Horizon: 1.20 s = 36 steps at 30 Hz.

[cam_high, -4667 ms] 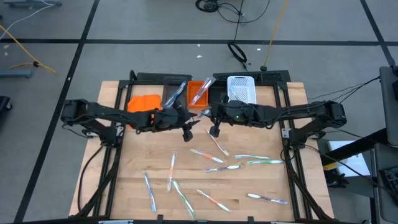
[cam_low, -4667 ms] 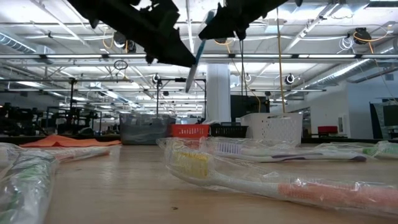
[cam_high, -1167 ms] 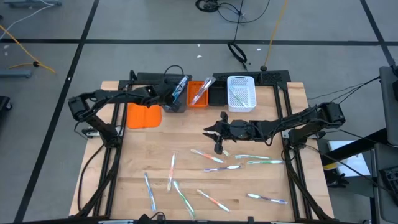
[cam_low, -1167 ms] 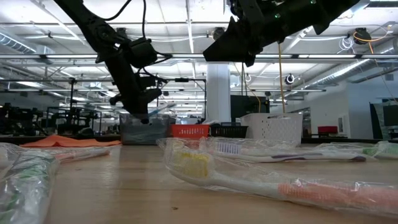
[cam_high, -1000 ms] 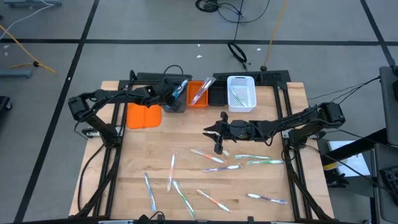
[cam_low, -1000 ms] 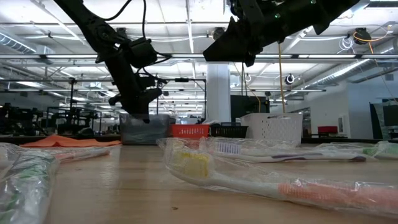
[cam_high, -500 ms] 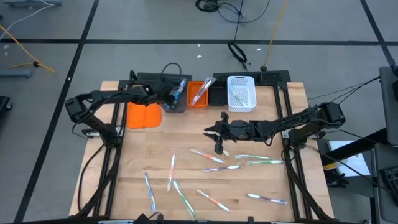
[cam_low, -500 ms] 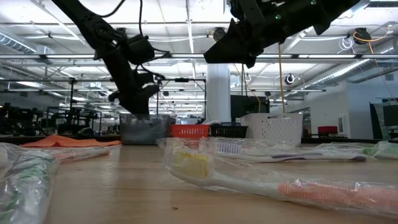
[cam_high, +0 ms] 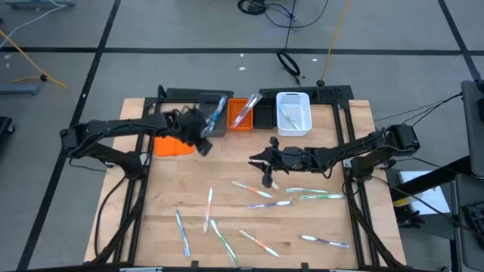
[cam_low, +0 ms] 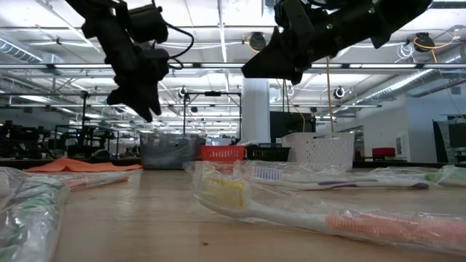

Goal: Pick & Place Toothbrushes
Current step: Put the orange toothbrush into the black bin

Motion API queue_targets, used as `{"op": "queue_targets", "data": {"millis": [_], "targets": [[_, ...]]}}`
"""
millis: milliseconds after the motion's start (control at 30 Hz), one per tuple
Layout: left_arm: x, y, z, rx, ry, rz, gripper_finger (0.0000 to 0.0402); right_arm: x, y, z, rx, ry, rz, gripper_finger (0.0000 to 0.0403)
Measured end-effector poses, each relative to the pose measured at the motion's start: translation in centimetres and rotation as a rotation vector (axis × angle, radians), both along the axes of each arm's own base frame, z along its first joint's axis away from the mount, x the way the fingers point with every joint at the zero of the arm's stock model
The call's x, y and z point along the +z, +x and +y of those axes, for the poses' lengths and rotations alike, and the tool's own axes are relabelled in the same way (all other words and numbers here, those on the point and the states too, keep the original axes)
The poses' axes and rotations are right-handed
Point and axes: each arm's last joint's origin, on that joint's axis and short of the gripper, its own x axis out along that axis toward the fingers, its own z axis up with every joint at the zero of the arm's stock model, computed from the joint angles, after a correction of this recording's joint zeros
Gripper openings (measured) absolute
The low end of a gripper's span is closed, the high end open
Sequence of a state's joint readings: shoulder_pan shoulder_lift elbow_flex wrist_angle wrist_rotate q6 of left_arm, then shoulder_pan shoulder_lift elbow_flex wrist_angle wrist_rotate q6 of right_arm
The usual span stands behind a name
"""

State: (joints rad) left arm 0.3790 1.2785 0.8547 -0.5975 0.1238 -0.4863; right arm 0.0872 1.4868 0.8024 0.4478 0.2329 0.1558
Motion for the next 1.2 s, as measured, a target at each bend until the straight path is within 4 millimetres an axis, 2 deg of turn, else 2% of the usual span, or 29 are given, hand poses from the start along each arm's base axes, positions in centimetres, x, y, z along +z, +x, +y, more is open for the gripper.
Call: {"op": "queue_targets", "data": {"millis": [200,433,667,933,1200], "targets": [[-0.5,1.1,-4.8,-0.094,-0.065,0.054,0.0157,0.0,0.0,0.0,0.003,-0.01,0.004,0.0075],[-1.0,1.5,-10.1,-0.071,-0.057,0.088,0.0157,0.0,0.0,0.0,0.003,-0.01,0.004,0.0075],[-3.8,2.3,-14.4,0.006,-0.096,0.185,0.0157,0.0,0.0,0.0,0.003,-0.01,0.005,0.0075],[-6.8,3.6,-17.1,0.002,-0.153,0.228,0.0157,0.0,0.0,0.0,0.004,-0.01,0.005,0.0075],[-8.8,4.3,-18.0,0.015,-0.172,0.263,0.0157,0.0,0.0,0.0,0.005,-0.01,0.005,0.0075]]}}
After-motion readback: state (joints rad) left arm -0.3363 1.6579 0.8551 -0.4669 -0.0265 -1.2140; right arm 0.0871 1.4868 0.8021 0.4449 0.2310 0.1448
